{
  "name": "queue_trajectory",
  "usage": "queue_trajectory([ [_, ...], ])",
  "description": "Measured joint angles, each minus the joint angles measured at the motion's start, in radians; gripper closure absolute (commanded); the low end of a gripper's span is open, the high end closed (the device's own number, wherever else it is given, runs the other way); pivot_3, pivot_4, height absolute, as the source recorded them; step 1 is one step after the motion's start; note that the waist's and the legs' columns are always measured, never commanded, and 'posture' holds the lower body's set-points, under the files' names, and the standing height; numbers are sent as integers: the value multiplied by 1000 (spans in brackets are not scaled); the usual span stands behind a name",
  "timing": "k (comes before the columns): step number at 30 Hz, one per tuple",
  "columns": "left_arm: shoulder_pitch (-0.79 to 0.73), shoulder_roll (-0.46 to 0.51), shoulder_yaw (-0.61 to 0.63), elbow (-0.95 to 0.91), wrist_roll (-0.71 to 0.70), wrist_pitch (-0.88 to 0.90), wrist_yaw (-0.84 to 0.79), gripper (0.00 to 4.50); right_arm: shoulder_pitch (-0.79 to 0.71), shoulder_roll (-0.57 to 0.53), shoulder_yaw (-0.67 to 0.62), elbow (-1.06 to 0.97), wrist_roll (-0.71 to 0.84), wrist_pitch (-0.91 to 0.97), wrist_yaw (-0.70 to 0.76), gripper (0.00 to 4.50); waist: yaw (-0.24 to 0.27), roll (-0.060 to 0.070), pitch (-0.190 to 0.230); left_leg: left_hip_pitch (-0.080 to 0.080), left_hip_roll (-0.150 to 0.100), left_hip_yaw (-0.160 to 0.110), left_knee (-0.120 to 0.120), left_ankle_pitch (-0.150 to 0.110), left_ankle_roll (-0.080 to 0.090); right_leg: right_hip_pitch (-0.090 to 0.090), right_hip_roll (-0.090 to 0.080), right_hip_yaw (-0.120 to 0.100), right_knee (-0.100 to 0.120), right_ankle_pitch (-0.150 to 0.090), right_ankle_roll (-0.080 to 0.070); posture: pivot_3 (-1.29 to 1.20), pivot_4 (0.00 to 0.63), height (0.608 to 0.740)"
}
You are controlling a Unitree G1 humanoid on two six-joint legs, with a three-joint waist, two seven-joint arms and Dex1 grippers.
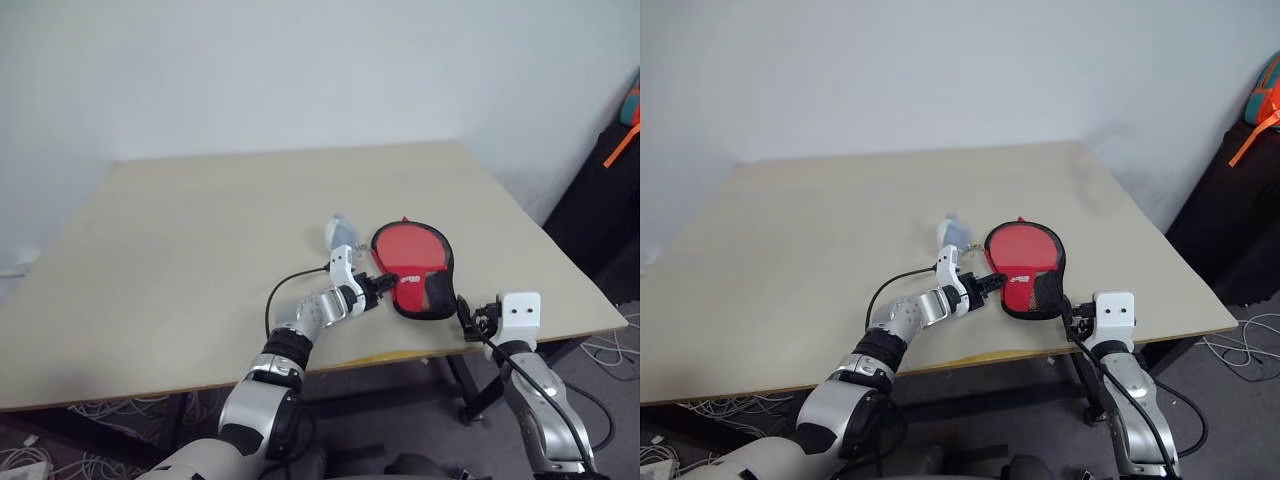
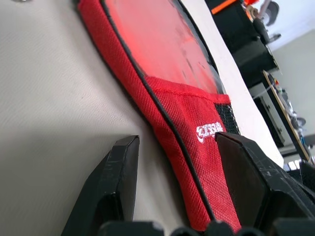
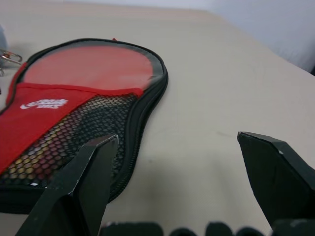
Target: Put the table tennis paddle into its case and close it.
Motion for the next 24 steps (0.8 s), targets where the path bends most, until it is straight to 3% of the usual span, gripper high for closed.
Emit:
queue_trajectory([
  [3,-3,19,-11,-8,11,-12,-35,1728,-30,-7,-7,0,16,28,4,275,0,1,2,-7,0,0,-1,10,1,-13,1,0,1,5,-1,0,0,740],
  [7,-9,43,-30,-16,27,-25,-85,1728,-61,-17,-25,0,31,61,19,275,-1,0,15,-8,0,0,-1,12,2,-17,1,2,1,8,1,0,0,740],
  [10,-17,62,-44,-23,43,-38,-127,1728,-88,-26,-30,1,48,86,22,275,0,-1,17,-20,0,0,-1,20,3,-32,2,2,2,13,-4,0,0,740],
  [15,-29,110,-60,-28,73,-68,-191,1728,-124,-43,-49,1,67,126,34,275,-1,-7,29,-24,0,5,-4,24,3,-38,3,7,3,16,-7,0,0,740],
  [17,-40,139,-64,-32,87,-82,-219,1728,-146,-50,-60,1,78,146,40,275,0,-7,30,-34,0,8,-3,29,0,-48,4,10,5,18,-9,0,0,740],
  [24,-68,204,-95,-64,122,-122,-335,1728,-210,-73,-75,2,111,204,56,275,29,-8,37,-40,-1,12,-3,31,3,-53,4,15,4,21,-11,0,0,740],
])
